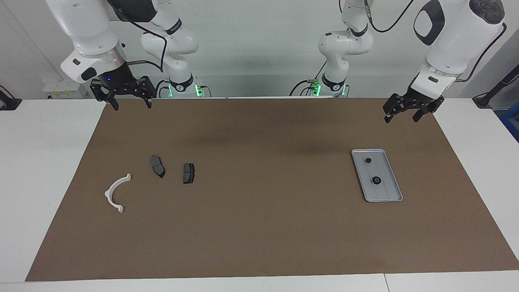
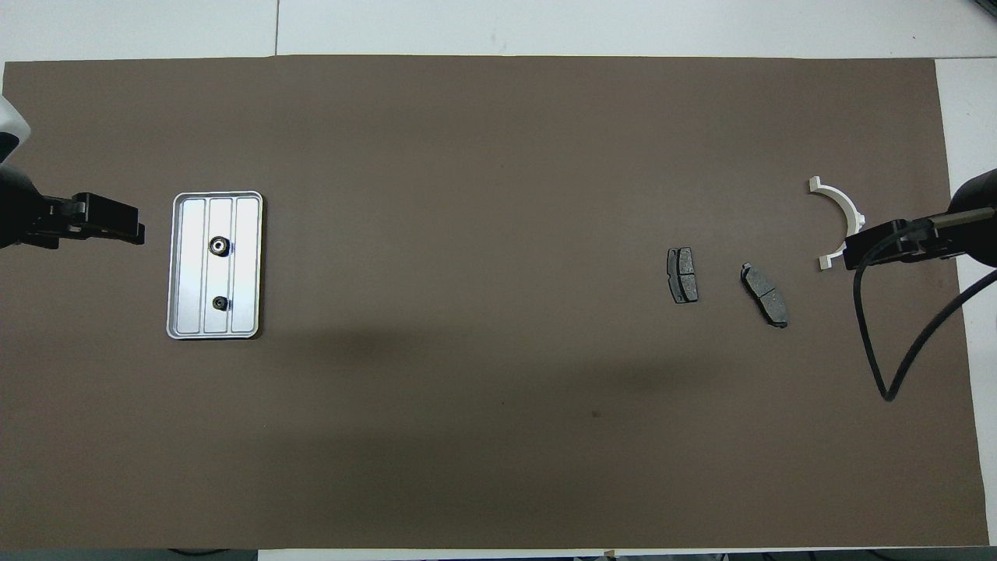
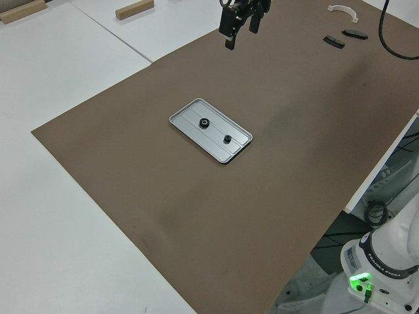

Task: Place bearing gear from tray to pile
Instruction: 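Reach the left gripper down to a black round part in the tray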

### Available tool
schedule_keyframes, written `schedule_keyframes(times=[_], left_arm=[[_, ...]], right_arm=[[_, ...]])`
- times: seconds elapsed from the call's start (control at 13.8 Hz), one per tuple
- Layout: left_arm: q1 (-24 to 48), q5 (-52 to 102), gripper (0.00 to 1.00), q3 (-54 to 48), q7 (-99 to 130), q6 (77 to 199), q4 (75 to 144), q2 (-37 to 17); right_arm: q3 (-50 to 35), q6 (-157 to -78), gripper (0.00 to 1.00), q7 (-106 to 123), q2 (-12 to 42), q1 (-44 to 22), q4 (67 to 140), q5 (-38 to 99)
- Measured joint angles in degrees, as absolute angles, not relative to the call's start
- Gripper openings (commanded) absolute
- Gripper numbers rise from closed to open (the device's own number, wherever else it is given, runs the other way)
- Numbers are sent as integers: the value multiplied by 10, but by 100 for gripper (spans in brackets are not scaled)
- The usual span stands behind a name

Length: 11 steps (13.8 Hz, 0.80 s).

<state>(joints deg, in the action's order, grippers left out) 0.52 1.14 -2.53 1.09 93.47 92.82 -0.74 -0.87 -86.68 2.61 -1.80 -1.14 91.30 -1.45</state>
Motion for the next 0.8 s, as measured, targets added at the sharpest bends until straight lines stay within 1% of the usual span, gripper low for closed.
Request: schedule_keyframes(times=[0.51,0.65,0.8], left_arm=[[5,11,100,-21,11,937,928,-5],[2,11,100,-10,11,976,936,-2],[-13,11,100,-4,10,1034,970,2]], right_arm=[[-9,-867,100,26,-18,-11,913,-15],[-9,-867,100,26,-18,-11,913,-15],[-9,-867,100,26,-18,-11,913,-15]])
